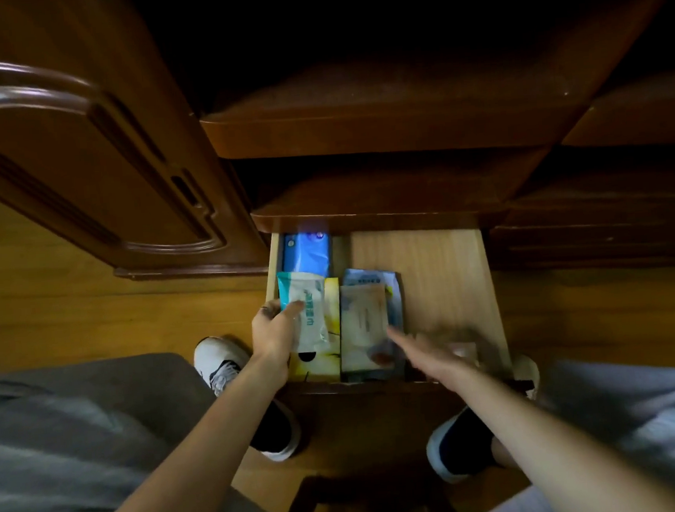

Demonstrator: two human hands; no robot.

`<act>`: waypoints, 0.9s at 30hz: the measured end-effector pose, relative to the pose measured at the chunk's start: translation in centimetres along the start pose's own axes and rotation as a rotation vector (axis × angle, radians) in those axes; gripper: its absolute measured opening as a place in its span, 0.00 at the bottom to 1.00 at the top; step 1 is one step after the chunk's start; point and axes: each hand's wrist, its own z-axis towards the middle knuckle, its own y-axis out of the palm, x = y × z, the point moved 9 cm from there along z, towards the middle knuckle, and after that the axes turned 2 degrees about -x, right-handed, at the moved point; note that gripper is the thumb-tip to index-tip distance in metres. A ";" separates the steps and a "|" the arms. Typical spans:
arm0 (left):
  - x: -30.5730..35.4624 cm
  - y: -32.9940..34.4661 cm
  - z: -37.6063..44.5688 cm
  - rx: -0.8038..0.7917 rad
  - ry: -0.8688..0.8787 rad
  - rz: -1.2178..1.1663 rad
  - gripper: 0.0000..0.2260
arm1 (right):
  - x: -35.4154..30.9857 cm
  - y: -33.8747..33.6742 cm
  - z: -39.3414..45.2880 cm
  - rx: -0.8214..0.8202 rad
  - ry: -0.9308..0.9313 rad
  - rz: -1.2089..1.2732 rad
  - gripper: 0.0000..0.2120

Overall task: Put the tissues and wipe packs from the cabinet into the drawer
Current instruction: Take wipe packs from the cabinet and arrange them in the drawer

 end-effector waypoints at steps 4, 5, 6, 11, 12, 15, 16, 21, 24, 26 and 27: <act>-1.2 0.9 0.2 -0.042 -0.070 0.069 0.11 | -2.1 0.0 0.4 0.083 -0.186 -0.047 0.18; -1.6 1.6 0.0 -0.081 -0.084 0.082 0.11 | -2.9 0.7 0.3 0.003 -0.221 0.112 0.17; -2.0 2.4 -0.1 -0.128 -0.096 0.091 0.11 | -3.8 1.6 0.0 -0.097 -0.246 0.228 0.16; -2.7 5.2 0.4 -0.204 0.057 0.322 0.14 | -5.4 1.6 -0.1 -0.063 -0.346 0.284 0.07; -2.2 4.8 0.7 -0.162 0.115 0.368 0.13 | -5.4 0.8 0.0 0.000 -0.351 0.287 0.06; -1.1 2.4 1.3 -0.012 0.183 0.400 0.09 | -4.8 -0.3 0.7 0.008 -0.309 0.210 0.04; -1.0 1.7 1.5 0.012 0.187 0.414 0.09 | -4.4 -0.1 1.0 -0.033 -0.283 0.169 0.06; -1.5 2.0 1.3 -0.044 0.252 0.681 0.13 | -1.0 0.2 3.4 -0.041 -0.227 -0.279 0.18; -2.3 3.5 0.9 -0.150 0.353 0.998 0.14 | -0.7 0.4 4.1 -0.033 -0.227 -0.300 0.29; -3.1 4.3 1.2 -0.241 0.380 1.132 0.14 | -1.1 1.3 4.5 -0.075 -0.239 -0.298 0.32; -3.6 5.0 1.0 -0.347 0.387 1.177 0.14 | -1.3 1.9 4.7 -0.097 -0.244 -0.308 0.32</act>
